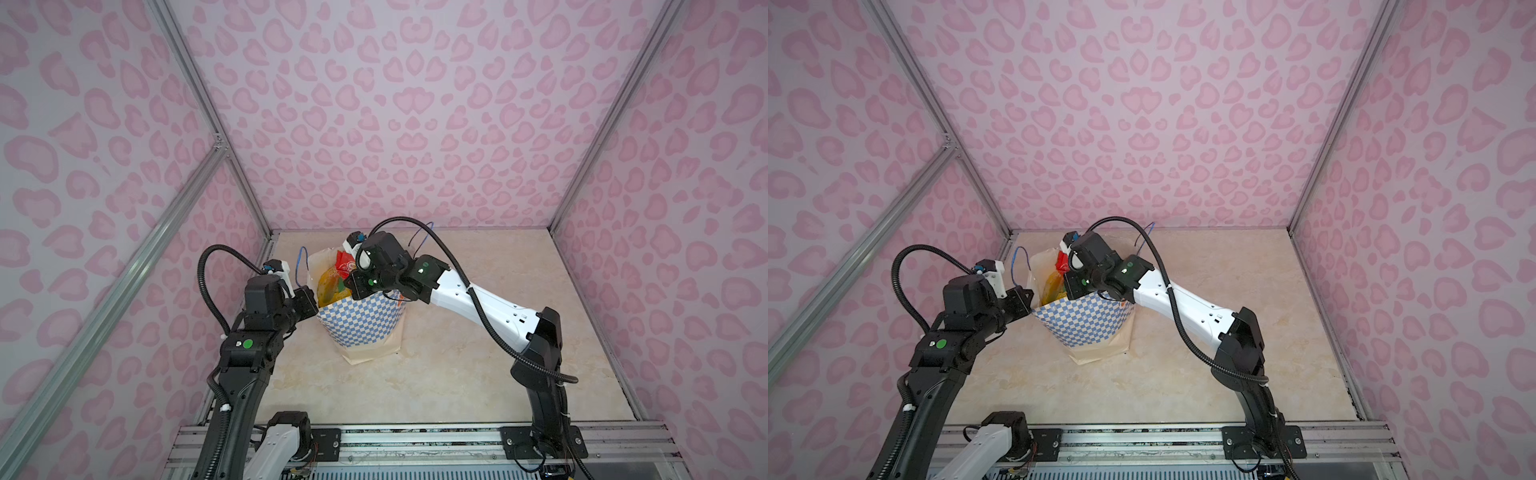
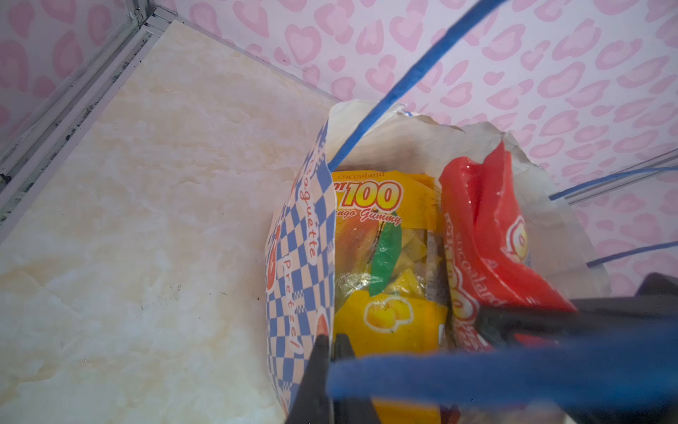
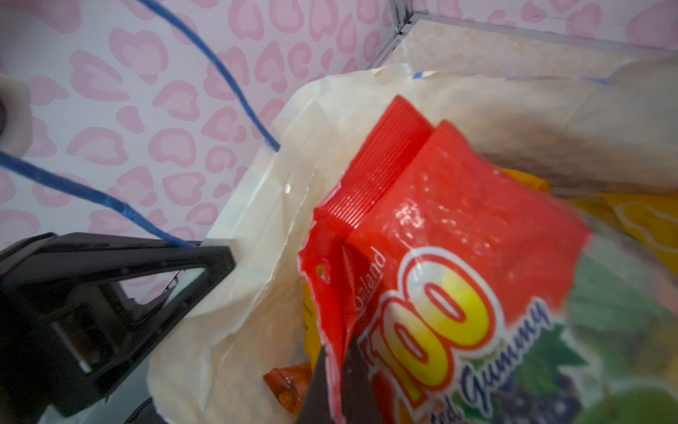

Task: Place the snacks into the paper bag
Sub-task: 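Lower the red LOT100 bag into the paper bag beside the yellow bags, then open the right gripper and raise it out of the paper bag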

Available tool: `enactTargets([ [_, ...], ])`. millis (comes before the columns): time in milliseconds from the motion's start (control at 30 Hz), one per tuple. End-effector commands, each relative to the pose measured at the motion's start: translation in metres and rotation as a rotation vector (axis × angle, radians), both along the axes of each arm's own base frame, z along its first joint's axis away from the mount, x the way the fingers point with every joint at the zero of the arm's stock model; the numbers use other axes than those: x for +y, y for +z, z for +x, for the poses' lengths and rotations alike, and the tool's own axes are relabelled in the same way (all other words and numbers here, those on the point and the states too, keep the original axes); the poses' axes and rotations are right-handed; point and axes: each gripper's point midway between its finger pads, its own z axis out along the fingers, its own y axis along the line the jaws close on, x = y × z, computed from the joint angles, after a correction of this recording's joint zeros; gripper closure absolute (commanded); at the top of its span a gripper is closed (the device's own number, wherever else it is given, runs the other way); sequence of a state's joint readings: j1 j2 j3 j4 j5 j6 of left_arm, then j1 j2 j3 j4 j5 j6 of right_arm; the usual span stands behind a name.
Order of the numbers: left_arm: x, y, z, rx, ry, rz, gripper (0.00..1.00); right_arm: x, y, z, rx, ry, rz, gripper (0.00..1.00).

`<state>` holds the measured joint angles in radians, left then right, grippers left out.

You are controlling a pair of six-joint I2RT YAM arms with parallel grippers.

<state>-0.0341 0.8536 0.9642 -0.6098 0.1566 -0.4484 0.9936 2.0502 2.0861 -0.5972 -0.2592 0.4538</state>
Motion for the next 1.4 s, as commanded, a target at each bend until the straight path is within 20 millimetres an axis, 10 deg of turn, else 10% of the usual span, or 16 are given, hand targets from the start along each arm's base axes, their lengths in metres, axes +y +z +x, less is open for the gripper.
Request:
enactTargets([
  [0, -0.003, 0.009, 0.005, -0.045, -0.011, -0.009, 0.91, 0.014, -0.014, -0.019, 0.053, 0.063, -0.021, 0.82],
  [333, 0.0, 0.006, 0.006, -0.032, 0.005, -0.001, 0.91, 0.001, 0.027, 0.002, -0.027, 0.028, 0.005, 0.48],
  [633, 0.002, 0.005, 0.007, -0.027, 0.011, 0.002, 0.91, -0.036, 0.066, 0.031, -0.127, -0.034, 0.015, 0.4],
  [867, 0.002, 0.004, 0.007, -0.023, 0.012, 0.004, 0.91, -0.066, 0.039, 0.071, -0.083, -0.143, -0.045, 0.45],
  [1167, 0.002, 0.005, 0.007, -0.027, 0.013, 0.005, 0.91, -0.024, -0.031, 0.006, 0.103, -0.047, -0.004, 0.63],
  [1367, 0.002, 0.004, 0.007, -0.026, 0.013, 0.005, 0.91, -0.014, -0.023, 0.005, 0.084, -0.039, 0.027, 0.61],
])
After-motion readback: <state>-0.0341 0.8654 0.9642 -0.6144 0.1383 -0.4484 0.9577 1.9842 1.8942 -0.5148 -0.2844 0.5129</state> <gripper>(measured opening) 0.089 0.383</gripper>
